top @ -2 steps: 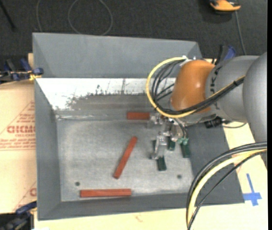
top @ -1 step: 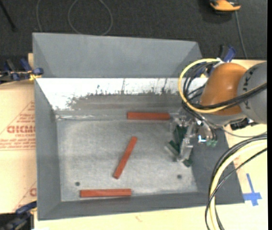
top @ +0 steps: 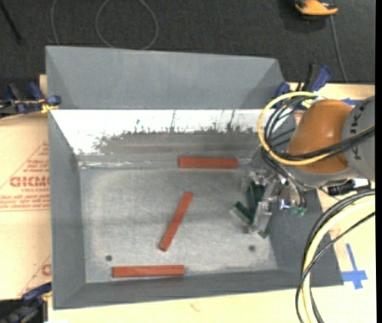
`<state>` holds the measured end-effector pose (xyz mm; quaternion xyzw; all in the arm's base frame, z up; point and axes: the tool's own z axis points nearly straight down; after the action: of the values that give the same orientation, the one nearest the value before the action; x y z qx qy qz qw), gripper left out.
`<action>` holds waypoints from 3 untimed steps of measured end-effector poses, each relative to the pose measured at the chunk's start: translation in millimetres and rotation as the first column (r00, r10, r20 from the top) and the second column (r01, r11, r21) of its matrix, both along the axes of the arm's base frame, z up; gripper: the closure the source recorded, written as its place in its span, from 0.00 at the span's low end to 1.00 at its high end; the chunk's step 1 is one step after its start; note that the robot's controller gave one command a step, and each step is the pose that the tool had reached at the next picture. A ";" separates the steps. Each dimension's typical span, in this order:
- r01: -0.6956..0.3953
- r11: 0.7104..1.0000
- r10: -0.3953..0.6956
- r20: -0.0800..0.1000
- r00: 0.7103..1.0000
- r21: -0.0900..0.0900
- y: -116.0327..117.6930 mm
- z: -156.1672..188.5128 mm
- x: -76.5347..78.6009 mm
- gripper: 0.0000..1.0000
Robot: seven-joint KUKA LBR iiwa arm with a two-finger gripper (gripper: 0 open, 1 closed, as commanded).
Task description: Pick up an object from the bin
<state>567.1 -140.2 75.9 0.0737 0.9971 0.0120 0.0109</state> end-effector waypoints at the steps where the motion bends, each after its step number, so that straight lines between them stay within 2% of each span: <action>1: 0.017 1.000 -0.018 -0.021 1.000 -0.020 -16.1 -5.3 -8.6 1.00; 2: -0.005 1.000 0.005 -0.010 1.000 -0.025 1.8 123.0 1.6 1.00; 3: -0.004 1.000 0.004 -0.019 1.000 -0.023 1.7 117.9 -0.5 0.00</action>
Offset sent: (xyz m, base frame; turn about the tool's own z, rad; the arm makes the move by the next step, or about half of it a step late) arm 0.0000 0.0000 0.0000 0.0000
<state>566.6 -138.5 193.9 0.0717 0.9974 -0.0001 0.0025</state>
